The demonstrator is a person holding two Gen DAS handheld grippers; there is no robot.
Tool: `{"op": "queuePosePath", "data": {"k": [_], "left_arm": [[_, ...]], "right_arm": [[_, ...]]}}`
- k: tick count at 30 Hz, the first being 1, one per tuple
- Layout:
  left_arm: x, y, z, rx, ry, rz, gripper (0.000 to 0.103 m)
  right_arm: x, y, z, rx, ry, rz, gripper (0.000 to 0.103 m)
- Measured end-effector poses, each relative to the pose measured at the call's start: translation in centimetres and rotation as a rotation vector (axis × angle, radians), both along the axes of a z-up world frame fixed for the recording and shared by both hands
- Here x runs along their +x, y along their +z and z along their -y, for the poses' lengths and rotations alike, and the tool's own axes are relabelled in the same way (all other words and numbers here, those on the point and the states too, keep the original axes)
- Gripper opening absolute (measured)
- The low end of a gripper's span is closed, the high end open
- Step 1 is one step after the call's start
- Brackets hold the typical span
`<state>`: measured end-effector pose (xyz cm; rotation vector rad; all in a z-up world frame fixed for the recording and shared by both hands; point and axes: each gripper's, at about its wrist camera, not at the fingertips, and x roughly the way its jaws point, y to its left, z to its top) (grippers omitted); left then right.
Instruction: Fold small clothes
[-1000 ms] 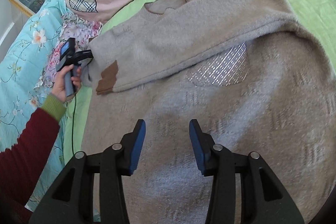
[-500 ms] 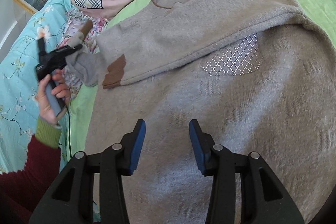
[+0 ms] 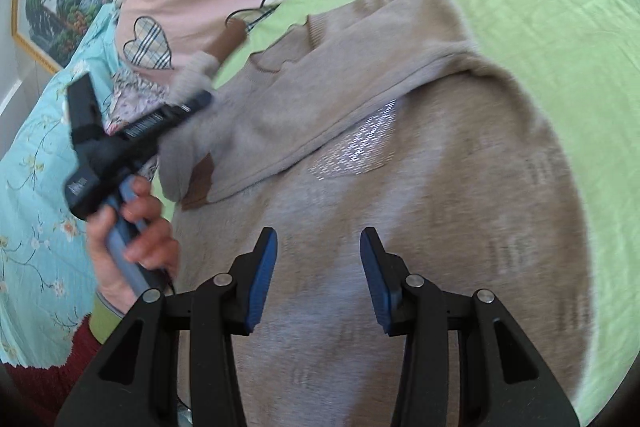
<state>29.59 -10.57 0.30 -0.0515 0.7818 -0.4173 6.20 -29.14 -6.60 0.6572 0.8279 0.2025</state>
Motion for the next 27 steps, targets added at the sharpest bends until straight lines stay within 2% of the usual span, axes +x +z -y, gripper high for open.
{"op": "queuePosePath", "data": {"k": [3,6,7,8,13,17,21,25,26,27], "left_arm": [[-0.5,-1.7,1.1,0.031,-0.052,-0.036,0.018],[-1.9,-2.1,0.7,0.021,-0.086,-0.048,0.043],[-2.7,-2.0,0.1,0.023,-0.088,-0.034,0.055],[-3.4,-1.7,-0.4,0.025,-0.088,-0.025,0.059],[-6.7,-0.4,-5.4,0.021,-0.04,0.006,0.062],[-7.9,-0.6,-11.8,0.063,0.13,0.01,0.065],[-6.7,-2.9,-17.5,0.113,0.305,-0.069,0.065],[-5.1,-5.1,-19.8,0.117,0.346,-0.146,0.064],[-4.6,-5.4,-19.6,0.126,0.346,-0.155,0.064],[-4.4,-5.3,-19.4,0.143,0.35,-0.149,0.064]], "right_arm": [[0.6,0.0,0.7,0.007,-0.014,0.001,0.045],[1.8,0.6,1.3,-0.001,-0.018,0.016,0.045],[2.4,0.8,1.4,-0.003,-0.019,0.021,0.045],[3.1,0.9,1.6,-0.001,-0.019,0.023,0.045],[8.0,1.7,1.7,0.019,-0.006,0.047,0.045],[12.3,2.3,0.8,0.055,0.02,0.064,0.045],[17.5,1.6,-0.8,0.078,0.064,0.035,0.045],[20.5,0.5,-2.1,0.109,0.074,0.011,0.045],[20.8,0.4,-2.3,0.118,0.079,0.018,0.042],[20.8,0.6,-2.6,0.119,0.077,0.04,0.019]]}}
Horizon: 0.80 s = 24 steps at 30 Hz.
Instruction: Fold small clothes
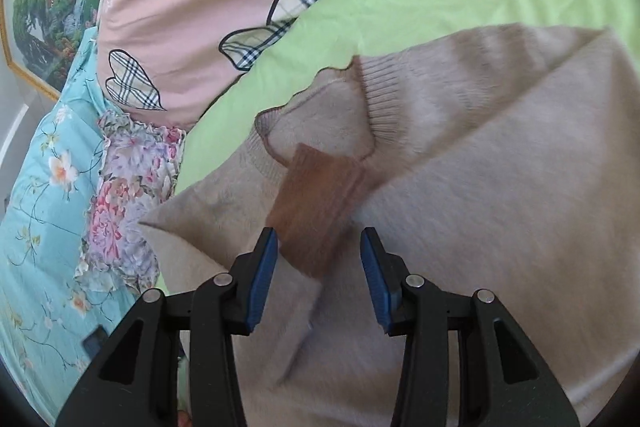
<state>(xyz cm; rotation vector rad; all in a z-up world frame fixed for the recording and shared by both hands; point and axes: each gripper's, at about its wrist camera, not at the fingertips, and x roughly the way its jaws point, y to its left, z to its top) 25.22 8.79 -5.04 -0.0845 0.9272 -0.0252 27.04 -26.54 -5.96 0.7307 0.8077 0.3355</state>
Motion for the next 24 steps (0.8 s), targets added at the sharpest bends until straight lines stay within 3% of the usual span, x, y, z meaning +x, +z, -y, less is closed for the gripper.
{"op": "queuePosePath", "data": {"k": [1,6,9,11,15,18,20,22,24], "left_arm": [[0.4,0.1,0.4,0.018,0.0,0.007,0.064],[2.4,0.3,1.8,0.074,0.087,0.013,0.062],[2.0,0.4,1.7,0.051,0.155,0.021,0.061],[1.3,0.2,1.7,0.031,0.183,0.019,0.061],[0.4,0.4,1.7,0.035,0.236,0.041,0.061],[0.2,0.3,1.0,-0.008,0.253,0.032,0.061],[0.0,0.2,1.0,-0.011,0.252,0.035,0.062],[-0.2,0.1,1.0,-0.015,0.249,0.039,0.062],[-0.4,0.0,0.9,-0.03,0.25,0.046,0.062]], "right_arm": [[-0.1,0.4,-0.2,-0.011,-0.003,0.017,0.008],[-4.1,4.5,1.9,0.009,-0.096,0.19,0.008],[-8.1,5.3,5.9,0.042,-0.219,0.247,0.008],[-10.2,4.1,8.4,0.026,-0.287,0.217,0.008],[-11.7,0.8,10.0,0.021,-0.296,0.118,0.008],[-12.9,1.0,10.4,0.034,-0.289,0.166,0.008],[-13.2,1.7,10.2,-0.016,-0.282,0.179,0.008],[-12.5,0.8,9.8,-0.094,-0.266,0.059,0.009],[-12.9,-0.8,10.5,-0.106,-0.287,-0.051,0.013]]}}
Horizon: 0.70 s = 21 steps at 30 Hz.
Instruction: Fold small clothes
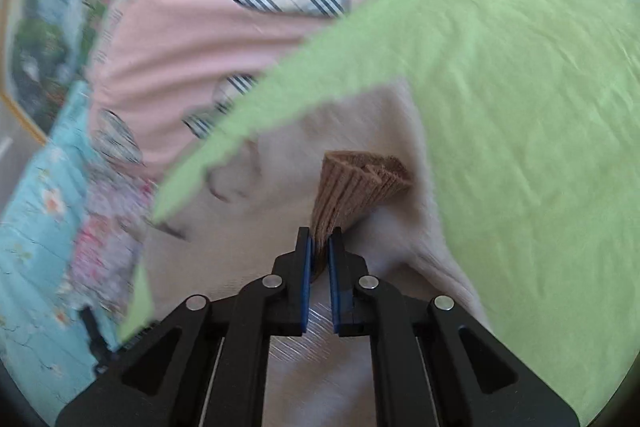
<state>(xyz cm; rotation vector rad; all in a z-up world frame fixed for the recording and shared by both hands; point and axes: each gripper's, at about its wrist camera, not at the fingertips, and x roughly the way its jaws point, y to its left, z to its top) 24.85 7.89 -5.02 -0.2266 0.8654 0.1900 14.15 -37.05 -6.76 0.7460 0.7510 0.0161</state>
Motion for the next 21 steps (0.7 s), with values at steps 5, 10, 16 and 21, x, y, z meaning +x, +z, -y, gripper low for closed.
{"op": "queuePosePath", "data": {"k": [5,10,16,21], "left_arm": [[-0.3,-0.2,-0.4,-0.038,0.005,0.028,0.063],[-0.6,-0.4,-0.7,-0.072,0.007,0.055,0.063],[-1.0,-0.4,-1.5,-0.131,0.011,0.093,0.064],[-1.1,-0.5,-2.0,-0.175,0.004,0.113,0.065]], "right_arm": [[-3.1,2.1,-0.3,-0.085,-0.111,0.055,0.026],[1.8,5.6,-6.2,-0.083,0.156,0.152,0.056],[12.7,7.9,-18.1,-0.147,0.56,0.159,0.066],[20.2,9.4,-25.9,-0.151,0.77,0.159,0.074]]}}
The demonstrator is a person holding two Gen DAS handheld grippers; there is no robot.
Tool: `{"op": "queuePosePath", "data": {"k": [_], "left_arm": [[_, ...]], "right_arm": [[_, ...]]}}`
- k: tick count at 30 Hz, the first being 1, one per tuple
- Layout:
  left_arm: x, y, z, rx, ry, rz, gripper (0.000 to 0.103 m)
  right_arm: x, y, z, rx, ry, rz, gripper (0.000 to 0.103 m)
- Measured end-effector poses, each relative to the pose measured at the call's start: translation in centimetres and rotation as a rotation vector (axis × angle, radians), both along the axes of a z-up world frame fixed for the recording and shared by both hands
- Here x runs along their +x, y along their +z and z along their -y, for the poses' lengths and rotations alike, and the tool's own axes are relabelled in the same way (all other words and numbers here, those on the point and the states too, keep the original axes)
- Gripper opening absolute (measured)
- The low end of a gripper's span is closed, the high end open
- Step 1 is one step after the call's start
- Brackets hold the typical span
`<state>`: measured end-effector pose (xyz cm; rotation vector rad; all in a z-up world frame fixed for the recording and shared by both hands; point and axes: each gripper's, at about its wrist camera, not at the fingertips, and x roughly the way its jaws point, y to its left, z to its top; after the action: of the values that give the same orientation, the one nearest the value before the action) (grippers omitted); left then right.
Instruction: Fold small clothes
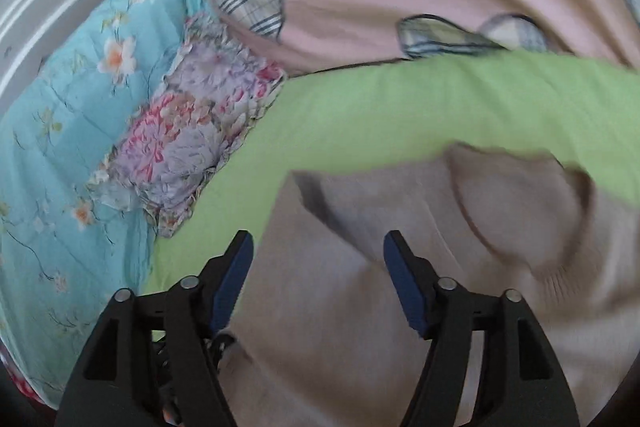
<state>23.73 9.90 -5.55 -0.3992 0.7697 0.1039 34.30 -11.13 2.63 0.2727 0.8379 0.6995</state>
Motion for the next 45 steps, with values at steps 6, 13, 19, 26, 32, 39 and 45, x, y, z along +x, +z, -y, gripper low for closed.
{"op": "queuePosePath", "data": {"k": [6,13,19,26,32,39,45], "left_arm": [[-0.1,-0.1,0.3,0.018,0.004,0.007,0.066],[0.6,-0.3,1.8,0.084,-0.032,-0.022,0.081],[0.8,-0.6,1.7,0.08,-0.045,-0.018,0.084],[0.3,-0.5,0.7,0.013,-0.051,0.014,0.084],[0.1,-0.2,-0.1,-0.047,-0.057,0.016,0.084],[-1.2,0.7,1.5,0.005,-0.105,-0.068,0.084],[-7.3,2.0,2.3,-0.011,-0.199,-0.1,0.084]], "right_arm": [[6.3,-3.5,-7.0,-0.081,0.262,-0.246,0.075],[9.5,-6.1,-11.2,0.131,0.378,-0.311,0.075],[10.1,-5.6,-5.8,0.251,0.079,-0.281,0.074],[2.1,-4.0,2.2,0.232,-0.097,-0.127,0.074],[-9.6,-4.9,12.6,0.189,-0.38,-0.072,0.074],[-21.1,-7.5,23.8,0.215,-0.706,-0.102,0.074],[-25.3,-7.3,25.0,0.178,-0.708,-0.086,0.074]]}}
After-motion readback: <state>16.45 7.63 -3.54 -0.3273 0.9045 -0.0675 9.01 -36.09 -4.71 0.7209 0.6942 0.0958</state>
